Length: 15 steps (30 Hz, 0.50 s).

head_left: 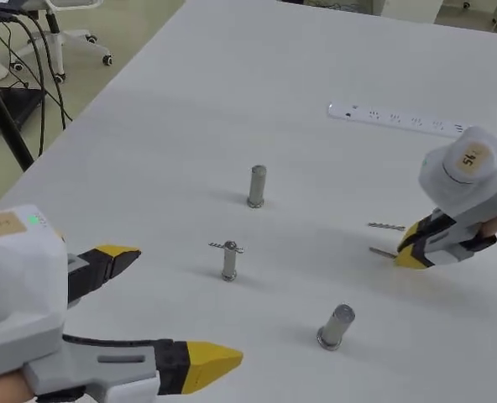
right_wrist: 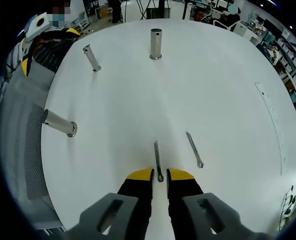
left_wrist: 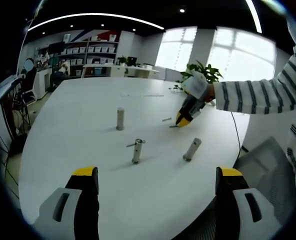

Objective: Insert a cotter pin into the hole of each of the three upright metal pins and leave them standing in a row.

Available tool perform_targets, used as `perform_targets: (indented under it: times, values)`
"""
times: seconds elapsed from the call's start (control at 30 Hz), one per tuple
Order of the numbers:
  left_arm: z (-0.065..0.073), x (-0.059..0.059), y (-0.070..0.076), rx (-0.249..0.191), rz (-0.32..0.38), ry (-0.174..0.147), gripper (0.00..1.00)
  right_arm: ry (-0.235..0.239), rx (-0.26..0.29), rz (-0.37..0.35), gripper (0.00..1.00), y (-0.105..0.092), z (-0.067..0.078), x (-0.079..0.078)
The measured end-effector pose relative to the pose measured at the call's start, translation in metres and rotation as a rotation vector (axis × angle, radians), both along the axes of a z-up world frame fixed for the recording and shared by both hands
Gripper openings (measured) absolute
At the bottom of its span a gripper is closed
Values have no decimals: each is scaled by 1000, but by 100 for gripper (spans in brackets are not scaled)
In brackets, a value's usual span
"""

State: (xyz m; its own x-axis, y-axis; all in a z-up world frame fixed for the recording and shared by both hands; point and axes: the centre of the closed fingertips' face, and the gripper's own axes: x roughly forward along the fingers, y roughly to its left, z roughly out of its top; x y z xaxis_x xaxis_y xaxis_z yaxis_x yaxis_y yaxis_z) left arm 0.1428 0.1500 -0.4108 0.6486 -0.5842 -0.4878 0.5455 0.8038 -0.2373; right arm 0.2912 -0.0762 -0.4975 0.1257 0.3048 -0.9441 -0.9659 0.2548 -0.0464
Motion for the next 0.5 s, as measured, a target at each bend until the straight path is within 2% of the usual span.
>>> perform_targets:
  times: [0.5]
  values:
    - [-3,1,3,6,-13,1,96,5,-19,-10,3,2,1,2]
